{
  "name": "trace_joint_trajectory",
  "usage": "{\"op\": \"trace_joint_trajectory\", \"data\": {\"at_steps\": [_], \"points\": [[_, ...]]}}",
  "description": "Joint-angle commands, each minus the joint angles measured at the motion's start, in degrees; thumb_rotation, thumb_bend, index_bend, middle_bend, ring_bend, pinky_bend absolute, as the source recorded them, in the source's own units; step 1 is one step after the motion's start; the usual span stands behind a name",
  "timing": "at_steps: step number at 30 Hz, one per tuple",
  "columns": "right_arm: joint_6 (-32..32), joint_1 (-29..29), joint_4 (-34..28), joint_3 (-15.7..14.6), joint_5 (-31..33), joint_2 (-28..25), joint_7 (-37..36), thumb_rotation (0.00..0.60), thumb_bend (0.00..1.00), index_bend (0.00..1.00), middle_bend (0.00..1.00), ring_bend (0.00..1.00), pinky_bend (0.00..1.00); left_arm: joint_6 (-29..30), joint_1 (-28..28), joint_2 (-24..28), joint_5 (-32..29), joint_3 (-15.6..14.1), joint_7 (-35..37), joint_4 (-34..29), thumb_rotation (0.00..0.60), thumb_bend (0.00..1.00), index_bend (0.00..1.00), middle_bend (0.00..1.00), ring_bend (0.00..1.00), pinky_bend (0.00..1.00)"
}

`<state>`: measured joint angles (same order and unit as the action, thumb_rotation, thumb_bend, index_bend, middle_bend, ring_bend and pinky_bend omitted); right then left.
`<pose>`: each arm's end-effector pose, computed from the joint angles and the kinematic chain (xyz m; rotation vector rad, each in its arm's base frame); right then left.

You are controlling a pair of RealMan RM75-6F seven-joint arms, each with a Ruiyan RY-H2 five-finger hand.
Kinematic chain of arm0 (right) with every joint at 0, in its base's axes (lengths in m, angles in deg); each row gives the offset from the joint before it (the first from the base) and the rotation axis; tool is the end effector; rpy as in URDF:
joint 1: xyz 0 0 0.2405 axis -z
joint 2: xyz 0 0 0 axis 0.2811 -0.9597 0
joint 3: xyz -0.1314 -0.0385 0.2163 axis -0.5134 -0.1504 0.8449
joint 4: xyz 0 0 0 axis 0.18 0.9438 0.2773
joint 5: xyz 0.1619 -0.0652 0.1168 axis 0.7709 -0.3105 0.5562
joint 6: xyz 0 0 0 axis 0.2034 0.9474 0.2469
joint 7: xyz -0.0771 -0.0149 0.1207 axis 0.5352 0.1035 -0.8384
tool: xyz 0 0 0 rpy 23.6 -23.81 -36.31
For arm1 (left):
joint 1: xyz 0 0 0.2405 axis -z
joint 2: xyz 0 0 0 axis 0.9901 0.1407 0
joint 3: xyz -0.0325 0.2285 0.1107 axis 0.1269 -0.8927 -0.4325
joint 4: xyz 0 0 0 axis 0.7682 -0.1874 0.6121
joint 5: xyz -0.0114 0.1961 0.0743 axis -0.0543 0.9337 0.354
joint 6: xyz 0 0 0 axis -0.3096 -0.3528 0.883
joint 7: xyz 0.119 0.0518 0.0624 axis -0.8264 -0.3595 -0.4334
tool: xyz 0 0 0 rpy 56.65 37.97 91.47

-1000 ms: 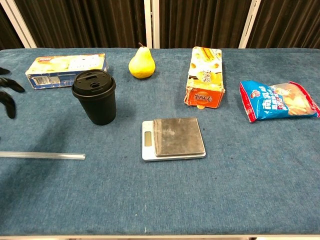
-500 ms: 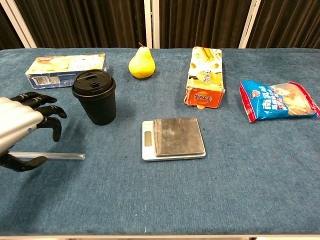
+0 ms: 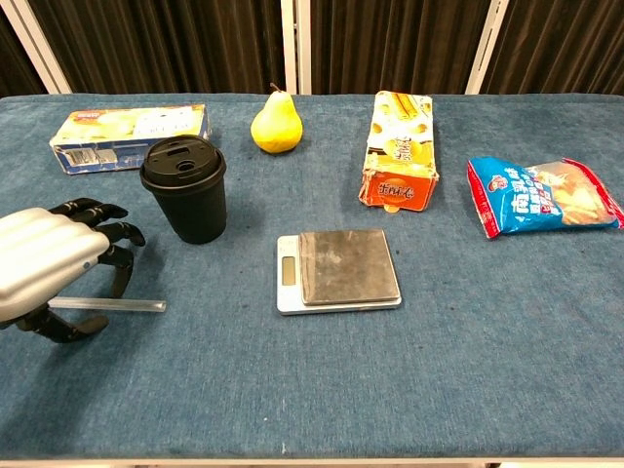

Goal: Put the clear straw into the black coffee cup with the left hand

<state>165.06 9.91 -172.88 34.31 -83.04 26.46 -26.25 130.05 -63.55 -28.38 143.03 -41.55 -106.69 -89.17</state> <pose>-0.3279 -0.1916 0.1853 1.3927 -0.9957 0.9089 -0.1962 0.2051 -0.0389 -1.9223 -0.7068 -0.6008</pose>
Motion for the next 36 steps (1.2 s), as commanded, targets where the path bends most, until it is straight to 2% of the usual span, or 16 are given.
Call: {"op": "trace_joint_trajectory", "data": {"at_steps": [1,10,16,19,23,29,32,36], "points": [[-0.01,0.01,-0.03,0.01,0.05,0.01,0.05,0.6,0.11,0.0,0.05,0.0,0.02,0.23,0.22,-0.12,-0.44,-0.12,0.44,0.39,0.6,0.26,0.49,0.17,0.01,0.0],[-0.27,-0.06,-0.32,0.05,0.28,0.02,0.37,0.6,0.11,0.0,0.05,0.0,0.02,-0.02,1.08,0.05,-1.9,-0.69,1.67,1.57,0.6,0.32,0.52,0.18,0.01,0.0],[-0.39,-0.34,-0.66,0.18,0.09,-0.08,0.78,0.6,0.11,0.0,0.05,0.0,0.02,2.02,0.68,0.42,0.23,-0.97,6.71,2.85,0.6,0.37,0.58,0.2,0.01,0.0],[-0.94,-0.54,-0.77,0.02,0.04,-0.22,1.04,0.6,0.11,0.0,0.05,0.0,0.02,4.02,-0.31,2.77,1.25,-0.67,11.56,0.83,0.6,0.37,0.58,0.2,0.01,0.0],[-2.44,-0.93,-0.68,-0.62,-0.01,-0.16,1.64,0.6,0.11,0.0,0.05,0.0,0.02,7.56,-2.04,8.01,3.11,1.08,23.06,-4.63,0.6,0.37,0.58,0.2,0.01,0.0],[-4.46,-1.86,-0.63,-1.21,-0.32,0.69,2.37,0.6,0.11,0.0,0.05,0.0,0.02,12.5,-3.38,14.39,5.5,7.28,46.86,-12.11,0.6,0.38,0.58,0.2,0.0,0.0],[-5.4,-2.45,-0.78,-1.45,-0.68,0.83,2.99,0.6,0.11,0.0,0.05,0.0,0.02,11.75,-2.42,15.74,3.92,11.11,57.46,-14.79,0.6,0.38,0.58,0.2,0.0,0.0],[-5.77,-3.09,-1.62,-1.41,-1.18,0.55,4.16,0.6,0.11,0.0,0.05,0.0,0.02,9.15,0.35,14.7,0.73,16.29,68.31,-16.18,0.6,0.38,0.58,0.2,0.0,0.0]]}}
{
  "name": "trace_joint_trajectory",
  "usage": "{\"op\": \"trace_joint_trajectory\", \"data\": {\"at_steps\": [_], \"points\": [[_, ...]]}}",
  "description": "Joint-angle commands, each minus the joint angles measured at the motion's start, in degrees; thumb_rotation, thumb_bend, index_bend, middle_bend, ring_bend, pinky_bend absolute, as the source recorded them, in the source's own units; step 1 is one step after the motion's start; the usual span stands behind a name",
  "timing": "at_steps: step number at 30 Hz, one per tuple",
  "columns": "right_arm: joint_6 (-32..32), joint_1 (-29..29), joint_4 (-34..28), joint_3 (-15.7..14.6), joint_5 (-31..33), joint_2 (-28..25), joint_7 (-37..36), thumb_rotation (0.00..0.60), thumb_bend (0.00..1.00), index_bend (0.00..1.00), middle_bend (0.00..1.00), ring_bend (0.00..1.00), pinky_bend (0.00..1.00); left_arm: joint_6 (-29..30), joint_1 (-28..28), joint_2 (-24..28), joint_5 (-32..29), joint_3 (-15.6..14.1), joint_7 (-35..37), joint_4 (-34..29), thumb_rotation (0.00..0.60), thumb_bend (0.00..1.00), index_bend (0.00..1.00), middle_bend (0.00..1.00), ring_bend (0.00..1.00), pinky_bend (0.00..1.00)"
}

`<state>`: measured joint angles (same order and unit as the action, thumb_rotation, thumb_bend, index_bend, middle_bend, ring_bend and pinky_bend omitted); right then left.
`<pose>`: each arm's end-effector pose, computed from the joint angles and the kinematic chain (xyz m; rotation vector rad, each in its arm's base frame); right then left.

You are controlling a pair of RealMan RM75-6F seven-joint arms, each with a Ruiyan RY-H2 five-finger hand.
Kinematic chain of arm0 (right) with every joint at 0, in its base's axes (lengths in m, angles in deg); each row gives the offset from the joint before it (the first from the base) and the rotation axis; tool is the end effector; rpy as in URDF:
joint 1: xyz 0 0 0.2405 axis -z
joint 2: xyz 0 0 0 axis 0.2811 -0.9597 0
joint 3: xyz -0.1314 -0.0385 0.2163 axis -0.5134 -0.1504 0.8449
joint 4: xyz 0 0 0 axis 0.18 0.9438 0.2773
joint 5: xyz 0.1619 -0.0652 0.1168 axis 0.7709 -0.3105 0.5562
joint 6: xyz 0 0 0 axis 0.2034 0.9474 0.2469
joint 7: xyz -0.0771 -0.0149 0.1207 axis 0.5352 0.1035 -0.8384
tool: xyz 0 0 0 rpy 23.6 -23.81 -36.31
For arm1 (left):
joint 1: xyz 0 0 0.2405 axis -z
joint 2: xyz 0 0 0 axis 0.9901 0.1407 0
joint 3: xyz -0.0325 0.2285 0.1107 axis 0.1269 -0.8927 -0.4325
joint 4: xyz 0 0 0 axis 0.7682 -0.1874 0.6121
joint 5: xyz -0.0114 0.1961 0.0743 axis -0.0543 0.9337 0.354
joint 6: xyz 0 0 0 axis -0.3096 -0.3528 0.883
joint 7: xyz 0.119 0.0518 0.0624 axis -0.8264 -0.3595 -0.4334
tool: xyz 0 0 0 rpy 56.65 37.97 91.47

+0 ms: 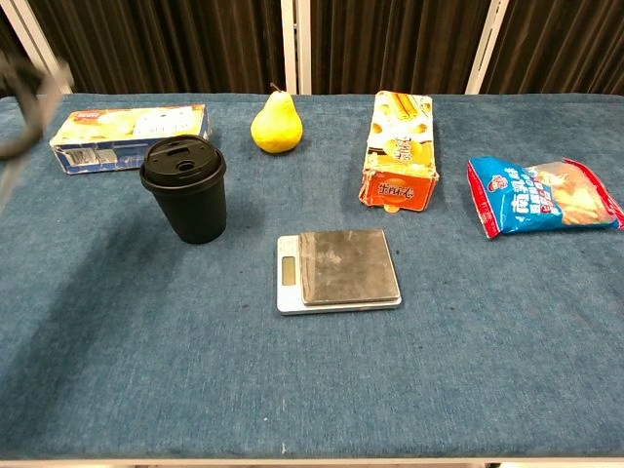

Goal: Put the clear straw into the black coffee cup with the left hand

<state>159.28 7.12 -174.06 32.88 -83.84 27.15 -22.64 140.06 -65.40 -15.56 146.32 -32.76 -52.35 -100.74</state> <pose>-0.3218 -0.1994 0.1618 1.5101 -1.0320 0.8336 -0.1851 0.2392 0.0667 -1.2947 -1.3609 -1.3994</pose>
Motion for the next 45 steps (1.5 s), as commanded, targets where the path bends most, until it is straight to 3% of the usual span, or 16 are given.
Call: {"op": "trace_joint_trajectory", "data": {"at_steps": [1,8,12,25,45], "points": [[0.09,-0.36,-0.6,0.02,-0.52,-0.19,0.8,0.6,0.11,0.0,0.05,0.0,0.02,-1.47,2.85,1.49,-3.28,8.45,15.68,-4.84,0.6,0.38,0.58,0.2,0.0,0.0],[-0.65,-0.45,-1.16,-0.45,-0.04,-0.42,1.67,0.6,0.11,0.0,0.05,0.0,0.02,-5.53,7.77,-4.26,-8.12,13.19,25.83,-2.58,0.6,0.38,0.57,0.2,0.0,0.0],[-1.24,-0.53,-1.17,-0.84,0.09,-0.26,2.02,0.6,0.11,0.0,0.05,0.0,0.02,-7.43,9.55,-7.37,-11.29,14.17,28.9,-0.84,0.6,0.38,0.57,0.2,0.0,0.0],[-2.22,-1.06,-1.55,-0.98,0.78,-0.1,2.75,0.6,0.11,0.0,0.05,0.0,0.02,-6.64,12.08,-14.82,-12.38,12.69,26.1,7.62,0.6,0.38,0.57,0.2,0.0,0.0],[-2.4,-1.18,-1.31,-0.89,1.62,0.18,2.45,0.6,0.11,0.0,0.05,0.0,0.02,-7.71,11.8,-15.92,-12.4,11.28,25.21,10.79,0.6,0.38,0.57,0.2,0.0,0.0]]}}
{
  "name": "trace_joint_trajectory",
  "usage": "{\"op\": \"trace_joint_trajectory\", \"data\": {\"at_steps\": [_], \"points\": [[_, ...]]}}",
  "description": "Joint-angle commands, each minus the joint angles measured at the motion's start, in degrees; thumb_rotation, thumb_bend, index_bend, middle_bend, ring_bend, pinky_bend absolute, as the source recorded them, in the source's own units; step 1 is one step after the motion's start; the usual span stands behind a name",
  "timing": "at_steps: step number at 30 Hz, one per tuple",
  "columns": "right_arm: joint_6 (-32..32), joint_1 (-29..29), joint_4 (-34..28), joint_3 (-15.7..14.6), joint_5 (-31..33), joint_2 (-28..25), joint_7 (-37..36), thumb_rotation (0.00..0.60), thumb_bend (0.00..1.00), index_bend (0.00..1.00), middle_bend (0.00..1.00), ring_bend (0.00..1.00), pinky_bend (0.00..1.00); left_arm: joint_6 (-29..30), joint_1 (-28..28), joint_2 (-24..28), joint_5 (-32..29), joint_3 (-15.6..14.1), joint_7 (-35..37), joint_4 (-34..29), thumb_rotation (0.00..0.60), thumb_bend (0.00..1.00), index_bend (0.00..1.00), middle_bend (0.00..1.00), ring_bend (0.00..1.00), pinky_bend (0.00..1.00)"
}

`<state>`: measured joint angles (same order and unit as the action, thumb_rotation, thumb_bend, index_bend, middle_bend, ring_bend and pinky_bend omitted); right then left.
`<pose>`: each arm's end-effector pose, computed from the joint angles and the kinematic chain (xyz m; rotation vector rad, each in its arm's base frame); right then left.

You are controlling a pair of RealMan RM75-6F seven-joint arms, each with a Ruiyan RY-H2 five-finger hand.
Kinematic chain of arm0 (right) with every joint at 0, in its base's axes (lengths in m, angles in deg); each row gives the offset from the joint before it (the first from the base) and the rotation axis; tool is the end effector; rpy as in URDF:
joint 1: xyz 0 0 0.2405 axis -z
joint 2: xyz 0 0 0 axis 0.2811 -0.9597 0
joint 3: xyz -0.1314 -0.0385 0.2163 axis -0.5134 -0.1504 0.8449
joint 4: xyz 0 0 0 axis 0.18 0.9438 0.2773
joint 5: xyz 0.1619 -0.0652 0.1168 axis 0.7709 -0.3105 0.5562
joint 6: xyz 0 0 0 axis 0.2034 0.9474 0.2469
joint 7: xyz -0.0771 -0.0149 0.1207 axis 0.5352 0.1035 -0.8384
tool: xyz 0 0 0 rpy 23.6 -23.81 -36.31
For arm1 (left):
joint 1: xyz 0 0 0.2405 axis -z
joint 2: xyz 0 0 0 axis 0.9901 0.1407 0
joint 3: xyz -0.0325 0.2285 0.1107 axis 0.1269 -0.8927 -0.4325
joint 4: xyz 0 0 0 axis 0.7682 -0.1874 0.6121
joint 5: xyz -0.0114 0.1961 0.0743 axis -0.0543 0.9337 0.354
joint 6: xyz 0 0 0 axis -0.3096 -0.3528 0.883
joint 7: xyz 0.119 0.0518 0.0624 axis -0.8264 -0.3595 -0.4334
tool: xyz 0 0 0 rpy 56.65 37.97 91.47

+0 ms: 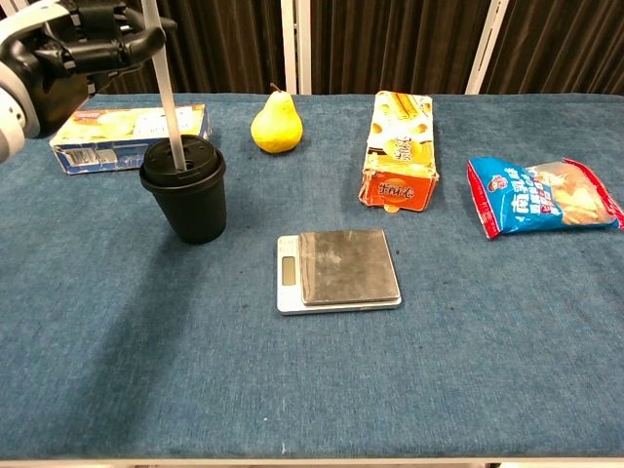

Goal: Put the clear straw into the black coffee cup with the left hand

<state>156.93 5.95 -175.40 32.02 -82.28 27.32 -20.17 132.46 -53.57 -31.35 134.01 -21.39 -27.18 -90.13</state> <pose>-0.3203 -0.2007 0.1526 1.5367 -1.0563 0.7858 -0.1275 0.3086 0.0098 -0.9045 -1.8709 -1.7989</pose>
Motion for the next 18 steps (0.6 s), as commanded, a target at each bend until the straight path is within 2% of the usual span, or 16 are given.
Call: {"op": "trace_joint_trajectory", "data": {"at_steps": [1,6,14,18], "points": [[-0.07,0.0,0.04,-0.04,0.08,0.03,-0.03,0.6,0.11,0.0,0.05,0.0,0.02,-0.12,-0.06,-0.21,0.0,-0.18,0.06,0.35,0.6,0.38,0.57,0.19,0.0,0.0],[0.16,0.06,0.04,0.03,0.16,0.03,-0.14,0.6,0.11,0.0,0.05,0.0,0.02,0.22,-0.33,-0.34,2.09,-1.68,-0.56,1.08,0.6,0.37,0.51,0.18,0.0,0.0],[0.37,0.06,-0.13,0.08,0.1,-0.05,-0.14,0.6,0.11,0.0,0.05,0.0,0.02,0.97,-0.67,-0.41,4.93,-3.35,-1.27,1.55,0.6,0.37,0.25,0.15,0.0,0.0],[0.58,0.1,-0.23,0.13,0.11,-0.09,-0.16,0.6,0.11,0.0,0.05,0.0,0.02,2.28,-1.27,0.33,7.15,-4.21,-1.71,1.25,0.6,0.36,0.18,0.14,0.0,0.0]]}}
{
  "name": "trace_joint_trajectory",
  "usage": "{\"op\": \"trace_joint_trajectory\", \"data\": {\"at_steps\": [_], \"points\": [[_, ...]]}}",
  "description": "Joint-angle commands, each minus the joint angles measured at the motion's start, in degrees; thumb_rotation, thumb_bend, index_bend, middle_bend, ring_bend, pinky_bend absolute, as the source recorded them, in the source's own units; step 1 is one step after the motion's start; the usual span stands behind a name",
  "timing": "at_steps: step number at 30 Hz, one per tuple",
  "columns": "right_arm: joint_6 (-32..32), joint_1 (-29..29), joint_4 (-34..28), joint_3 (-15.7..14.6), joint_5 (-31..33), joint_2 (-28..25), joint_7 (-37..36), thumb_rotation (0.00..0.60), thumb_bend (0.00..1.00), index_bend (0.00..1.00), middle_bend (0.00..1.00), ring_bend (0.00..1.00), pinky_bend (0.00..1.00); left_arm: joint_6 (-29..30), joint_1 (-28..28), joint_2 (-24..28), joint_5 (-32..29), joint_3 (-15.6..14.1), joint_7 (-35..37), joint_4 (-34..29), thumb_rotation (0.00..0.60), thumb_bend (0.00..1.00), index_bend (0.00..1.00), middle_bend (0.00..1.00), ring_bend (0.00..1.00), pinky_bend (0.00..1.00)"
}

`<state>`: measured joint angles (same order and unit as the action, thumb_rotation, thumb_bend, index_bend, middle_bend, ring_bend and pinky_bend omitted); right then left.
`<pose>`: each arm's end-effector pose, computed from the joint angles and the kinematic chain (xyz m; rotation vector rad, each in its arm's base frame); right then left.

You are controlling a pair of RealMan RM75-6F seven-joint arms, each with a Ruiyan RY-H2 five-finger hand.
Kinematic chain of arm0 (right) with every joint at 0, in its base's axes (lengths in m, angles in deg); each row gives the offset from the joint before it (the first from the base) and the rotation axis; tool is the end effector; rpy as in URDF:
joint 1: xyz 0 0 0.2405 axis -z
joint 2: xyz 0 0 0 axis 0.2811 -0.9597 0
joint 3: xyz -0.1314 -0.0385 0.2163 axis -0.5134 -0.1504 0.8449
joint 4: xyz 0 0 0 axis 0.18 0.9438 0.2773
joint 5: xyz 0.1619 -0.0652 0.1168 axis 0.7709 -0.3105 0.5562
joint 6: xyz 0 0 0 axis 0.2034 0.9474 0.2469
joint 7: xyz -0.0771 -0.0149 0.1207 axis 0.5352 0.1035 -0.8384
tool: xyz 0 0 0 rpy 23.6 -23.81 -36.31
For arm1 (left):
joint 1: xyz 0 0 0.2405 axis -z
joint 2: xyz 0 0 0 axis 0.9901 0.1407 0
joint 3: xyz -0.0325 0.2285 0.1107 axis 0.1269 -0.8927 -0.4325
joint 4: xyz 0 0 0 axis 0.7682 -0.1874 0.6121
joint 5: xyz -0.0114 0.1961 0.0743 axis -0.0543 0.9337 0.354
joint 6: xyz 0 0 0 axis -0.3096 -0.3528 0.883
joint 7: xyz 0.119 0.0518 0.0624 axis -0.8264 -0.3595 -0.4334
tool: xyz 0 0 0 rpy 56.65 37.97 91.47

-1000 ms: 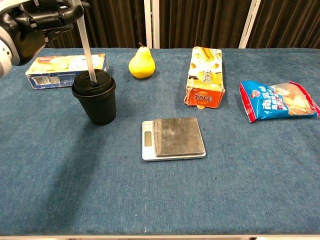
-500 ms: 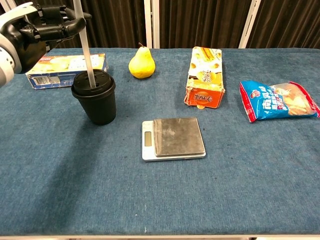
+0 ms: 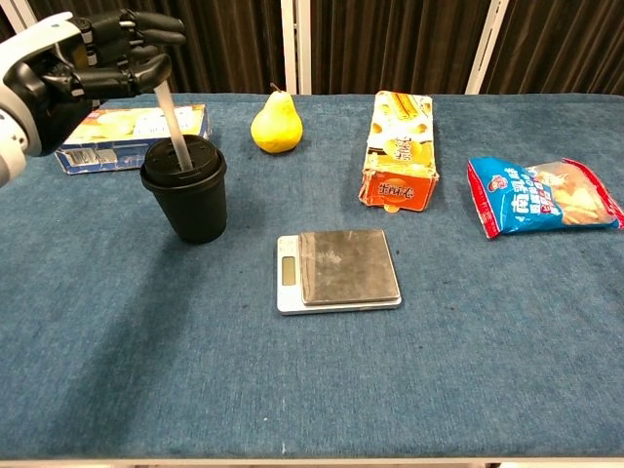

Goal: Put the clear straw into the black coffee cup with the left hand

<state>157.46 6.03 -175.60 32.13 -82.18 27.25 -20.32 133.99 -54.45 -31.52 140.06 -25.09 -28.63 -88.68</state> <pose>-0.3193 -0.2009 0.1541 1.5277 -1.0537 0.7963 -0.1303 0.2953 0.0036 -1.0446 -1.7853 -1.7825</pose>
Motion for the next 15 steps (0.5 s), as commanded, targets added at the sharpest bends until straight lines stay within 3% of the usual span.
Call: {"op": "trace_joint_trajectory", "data": {"at_steps": [1,5,10,15], "points": [[0.13,0.03,-0.04,0.06,0.04,-0.09,-0.07,0.6,0.11,0.0,0.05,0.0,0.02,1.48,-0.77,1.09,2.04,-0.85,-0.49,-0.39,0.6,0.36,0.17,0.13,0.0,0.0],[0.74,0.27,0.08,0.43,0.44,-0.59,-0.56,0.6,0.11,0.0,0.05,0.0,0.02,4.51,-3.13,5.44,4.4,-1.96,-2.53,-1.6,0.6,0.34,0.15,0.13,0.0,0.0],[1.97,0.86,0.7,1.0,1.01,-1.2,-2.03,0.6,0.11,0.0,0.05,0.0,0.02,6.63,-7.49,15.53,4.17,-4.39,-9.2,-3.01,0.6,0.32,0.15,0.13,0.0,0.0],[4.52,1.89,1.63,1.47,0.48,-0.89,-4.28,0.6,0.11,0.0,0.05,0.0,0.02,7.48,-12.01,25.28,3.38,-9.26,-19.57,-2.07,0.6,0.29,0.16,0.13,0.0,0.0]]}}
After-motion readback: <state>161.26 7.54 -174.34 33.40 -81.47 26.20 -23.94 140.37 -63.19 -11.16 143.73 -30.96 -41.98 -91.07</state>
